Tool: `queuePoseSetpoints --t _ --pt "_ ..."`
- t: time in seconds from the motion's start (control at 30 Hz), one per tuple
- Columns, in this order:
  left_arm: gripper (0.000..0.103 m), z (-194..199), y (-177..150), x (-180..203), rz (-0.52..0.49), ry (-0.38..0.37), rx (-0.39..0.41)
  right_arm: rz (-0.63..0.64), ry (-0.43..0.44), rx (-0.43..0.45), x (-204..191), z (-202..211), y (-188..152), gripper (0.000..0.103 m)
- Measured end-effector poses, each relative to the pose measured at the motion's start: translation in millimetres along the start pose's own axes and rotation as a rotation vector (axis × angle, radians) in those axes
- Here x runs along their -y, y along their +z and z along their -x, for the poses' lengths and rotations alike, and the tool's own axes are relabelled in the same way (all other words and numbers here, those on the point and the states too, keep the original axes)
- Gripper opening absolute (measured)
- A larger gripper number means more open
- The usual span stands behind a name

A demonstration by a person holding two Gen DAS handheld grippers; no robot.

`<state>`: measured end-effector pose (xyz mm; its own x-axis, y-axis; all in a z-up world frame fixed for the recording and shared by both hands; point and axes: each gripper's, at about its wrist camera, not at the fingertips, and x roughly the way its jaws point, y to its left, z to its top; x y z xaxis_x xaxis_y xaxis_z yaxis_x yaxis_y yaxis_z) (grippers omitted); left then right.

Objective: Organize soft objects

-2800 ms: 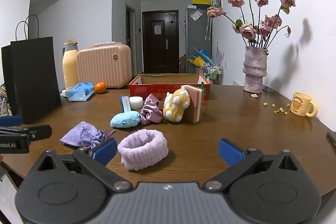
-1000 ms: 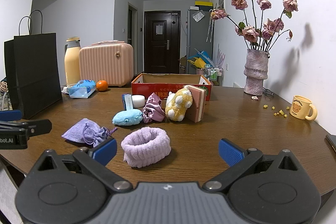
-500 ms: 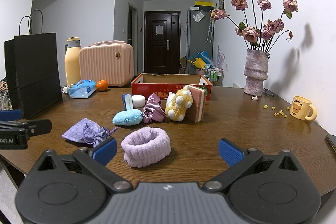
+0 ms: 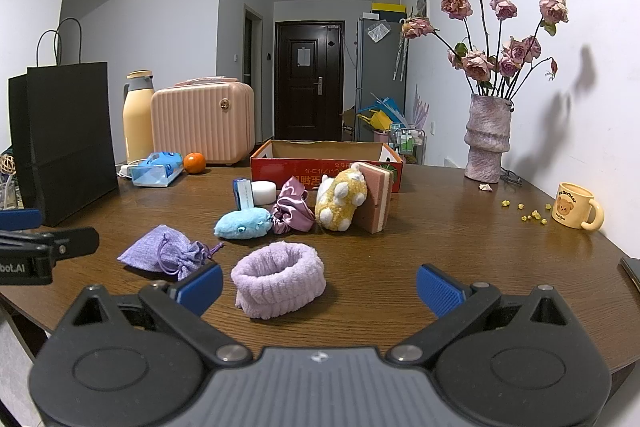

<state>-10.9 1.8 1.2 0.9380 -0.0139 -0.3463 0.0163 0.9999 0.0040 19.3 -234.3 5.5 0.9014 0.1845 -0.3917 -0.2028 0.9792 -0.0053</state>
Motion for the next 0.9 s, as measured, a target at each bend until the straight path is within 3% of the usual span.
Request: queuePoseSetpoints --t 0.9 --pt "0.103 0.0 -0.1 0.2 0.0 0.002 -0.001 0.005 0.006 -0.007 2.2 -9.2 -0.1 0.103"
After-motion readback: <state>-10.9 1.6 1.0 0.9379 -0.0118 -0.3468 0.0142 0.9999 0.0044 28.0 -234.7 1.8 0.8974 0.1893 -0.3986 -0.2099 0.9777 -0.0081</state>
